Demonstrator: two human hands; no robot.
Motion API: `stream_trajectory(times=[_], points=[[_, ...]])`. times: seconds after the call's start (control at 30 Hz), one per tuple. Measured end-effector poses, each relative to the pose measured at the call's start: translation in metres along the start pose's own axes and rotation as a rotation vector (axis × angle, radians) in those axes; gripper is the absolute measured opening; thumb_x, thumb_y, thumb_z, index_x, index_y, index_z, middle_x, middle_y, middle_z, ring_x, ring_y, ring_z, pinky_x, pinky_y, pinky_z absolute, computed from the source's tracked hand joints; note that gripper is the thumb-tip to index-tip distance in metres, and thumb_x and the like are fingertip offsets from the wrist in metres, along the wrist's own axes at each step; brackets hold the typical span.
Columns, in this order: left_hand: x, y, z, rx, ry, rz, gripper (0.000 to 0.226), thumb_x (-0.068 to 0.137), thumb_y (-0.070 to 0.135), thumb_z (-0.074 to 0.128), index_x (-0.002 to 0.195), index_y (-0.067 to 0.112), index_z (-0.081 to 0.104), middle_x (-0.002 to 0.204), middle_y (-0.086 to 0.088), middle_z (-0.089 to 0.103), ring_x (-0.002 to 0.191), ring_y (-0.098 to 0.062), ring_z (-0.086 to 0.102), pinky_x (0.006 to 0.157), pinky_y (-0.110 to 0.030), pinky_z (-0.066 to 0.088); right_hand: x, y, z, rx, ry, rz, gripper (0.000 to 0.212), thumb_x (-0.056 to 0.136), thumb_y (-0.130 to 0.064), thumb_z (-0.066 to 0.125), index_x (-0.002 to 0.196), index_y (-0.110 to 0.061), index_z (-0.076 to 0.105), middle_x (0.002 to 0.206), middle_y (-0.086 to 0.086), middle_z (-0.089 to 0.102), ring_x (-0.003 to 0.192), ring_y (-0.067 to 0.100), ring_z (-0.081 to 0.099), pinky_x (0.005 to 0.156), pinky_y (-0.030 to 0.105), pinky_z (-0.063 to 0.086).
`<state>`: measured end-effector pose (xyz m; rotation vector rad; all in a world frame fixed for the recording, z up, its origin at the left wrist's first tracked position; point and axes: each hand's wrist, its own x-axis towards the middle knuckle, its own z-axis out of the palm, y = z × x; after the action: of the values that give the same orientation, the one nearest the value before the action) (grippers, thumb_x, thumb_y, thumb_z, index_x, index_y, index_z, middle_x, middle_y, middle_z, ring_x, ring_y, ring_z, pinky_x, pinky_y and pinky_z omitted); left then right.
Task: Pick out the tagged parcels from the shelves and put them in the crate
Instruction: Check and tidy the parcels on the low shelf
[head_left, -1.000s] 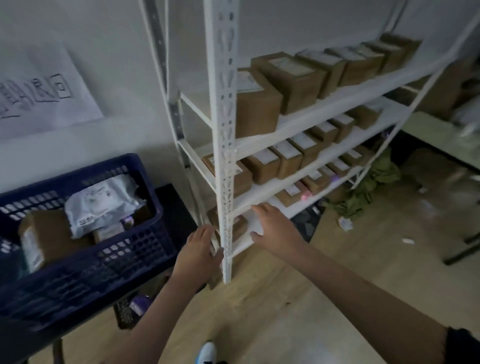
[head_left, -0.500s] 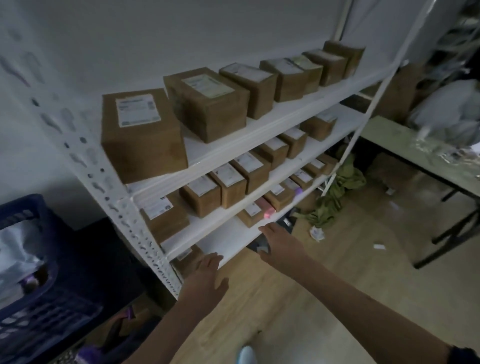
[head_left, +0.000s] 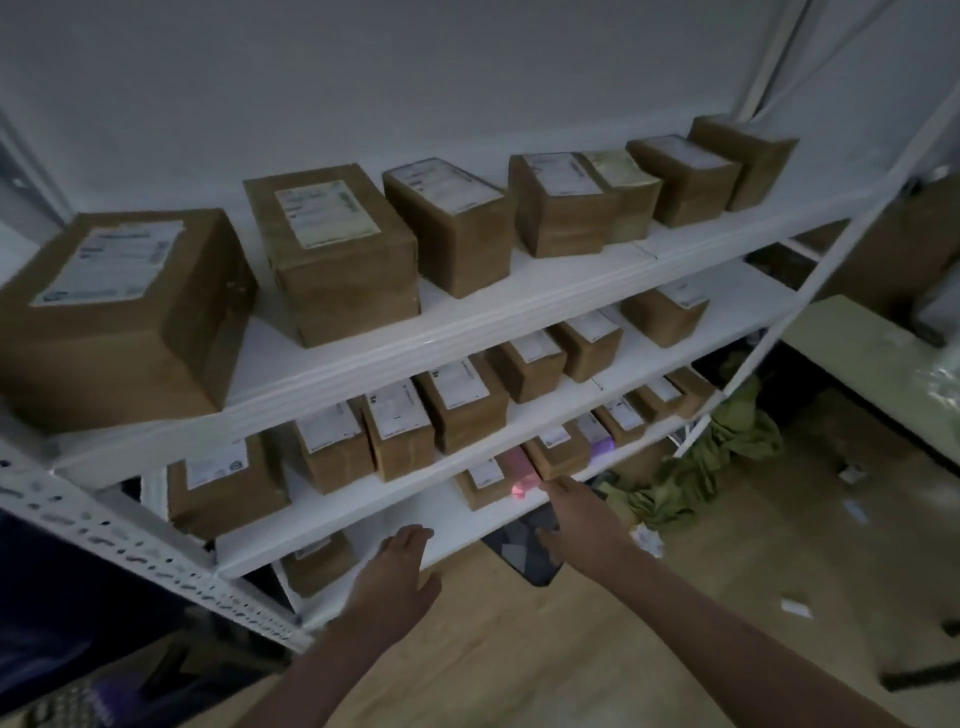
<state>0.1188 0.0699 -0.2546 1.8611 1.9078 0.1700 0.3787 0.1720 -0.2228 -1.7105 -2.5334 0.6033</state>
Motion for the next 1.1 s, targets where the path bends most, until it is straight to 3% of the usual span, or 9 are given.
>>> stream_trajectory(times=[0.13, 0.27, 0.43, 0.5, 0.63, 0.73, 0.83, 0.97, 1.1], points=[[0.025, 0.022, 0.043, -0.092, -0.012, -0.169, 0.059, 0.099, 0.041, 0.05, 0.152, 0.025, 0.031, 0.156, 0.008, 0.033, 0.139, -0.013, 0.038, 0.11, -0.027, 0.037, 0.031, 0.064, 0.009, 0.001, -0.084, -0.099, 0.051, 0.092, -0.028, 0.064, 0.139, -0.036, 0.047, 0.133, -0.007, 0.053, 0.12, 0.014, 0.054, 0.097, 0.026, 0.047], [0.063, 0.026, 0.098, -0.112, 0.072, -0.245, 0.059, 0.099, 0.042, 0.05, 0.152, 0.024, 0.032, 0.155, 0.008, 0.035, 0.139, -0.013, 0.038, 0.112, -0.026, 0.035, 0.075, 0.119, 0.048, -0.078, -0.154, -0.195, 0.054, 0.095, -0.03, 0.062, 0.145, -0.03, 0.041, 0.135, -0.005, 0.05, 0.121, 0.015, 0.052, 0.092, 0.024, 0.042], [0.131, 0.006, 0.175, -0.114, 0.178, -0.337, 0.061, 0.097, 0.042, 0.055, 0.152, 0.022, 0.035, 0.155, 0.005, 0.037, 0.14, -0.016, 0.039, 0.111, -0.028, 0.037, 0.141, 0.178, 0.128, -0.003, -0.152, -0.252, 0.051, 0.089, -0.023, 0.07, 0.132, -0.042, 0.049, 0.123, -0.02, 0.047, 0.112, 0.004, 0.052, 0.081, 0.018, 0.038], [0.164, -0.011, 0.205, -0.085, 0.237, -0.329, 0.06, 0.097, 0.043, 0.056, 0.151, 0.022, 0.038, 0.154, 0.004, 0.04, 0.138, -0.016, 0.042, 0.108, -0.029, 0.039, 0.179, 0.197, 0.161, 0.016, -0.132, -0.272, 0.059, 0.088, -0.03, 0.075, 0.141, -0.034, 0.049, 0.137, -0.014, 0.05, 0.129, 0.012, 0.051, 0.096, 0.024, 0.044], [0.235, -0.051, 0.262, -0.071, 0.346, -0.324, 0.068, 0.093, 0.052, 0.061, 0.15, 0.021, 0.039, 0.153, 0.002, 0.042, 0.136, -0.018, 0.046, 0.106, -0.033, 0.043, 0.255, 0.22, 0.223, -0.006, -0.061, -0.289, 0.099, 0.084, -0.049, 0.077, 0.159, -0.012, 0.023, 0.165, 0.002, 0.025, 0.147, 0.021, 0.035, 0.115, 0.033, 0.035], [0.285, -0.079, 0.302, -0.097, 0.386, -0.346, 0.089, 0.085, 0.06, 0.069, 0.154, 0.017, 0.032, 0.157, -0.003, 0.038, 0.138, -0.023, 0.043, 0.11, -0.038, 0.042, 0.297, 0.225, 0.265, -0.035, 0.023, -0.343, 0.1, 0.08, -0.056, 0.077, 0.154, -0.009, 0.031, 0.161, 0.005, 0.032, 0.15, 0.026, 0.026, 0.123, 0.043, 0.026], [0.324, -0.097, 0.331, -0.114, 0.43, -0.353, 0.101, 0.078, 0.061, 0.075, 0.156, 0.014, 0.029, 0.158, -0.008, 0.036, 0.14, -0.028, 0.042, 0.112, -0.041, 0.04, 0.328, 0.228, 0.304, -0.037, 0.067, -0.355, 0.107, 0.071, -0.071, 0.074, 0.153, -0.018, 0.031, 0.155, 0.001, 0.039, 0.143, 0.024, 0.038, 0.115, 0.053, 0.037], [0.355, -0.107, 0.355, -0.098, 0.48, -0.309, 0.098, 0.077, 0.056, 0.079, 0.154, 0.016, 0.034, 0.156, -0.004, 0.04, 0.137, -0.026, 0.045, 0.108, -0.045, 0.045, 0.349, 0.235, 0.344, 0.084, 0.102, -0.391, 0.091, 0.067, -0.062, 0.079, 0.142, -0.024, 0.045, 0.137, -0.005, 0.051, 0.128, 0.017, 0.049, 0.104, 0.041, 0.049], [0.372, -0.115, 0.371, -0.138, 0.568, -0.251, 0.087, 0.078, 0.048, 0.081, 0.15, 0.021, 0.041, 0.149, -0.003, 0.049, 0.13, -0.026, 0.051, 0.101, -0.043, 0.049, 0.364, 0.244, 0.369, 0.093, 0.193, -0.418, 0.081, 0.067, -0.057, 0.078, 0.136, -0.024, 0.051, 0.125, -0.004, 0.06, 0.116, 0.018, 0.056, 0.098, 0.041, 0.053]])
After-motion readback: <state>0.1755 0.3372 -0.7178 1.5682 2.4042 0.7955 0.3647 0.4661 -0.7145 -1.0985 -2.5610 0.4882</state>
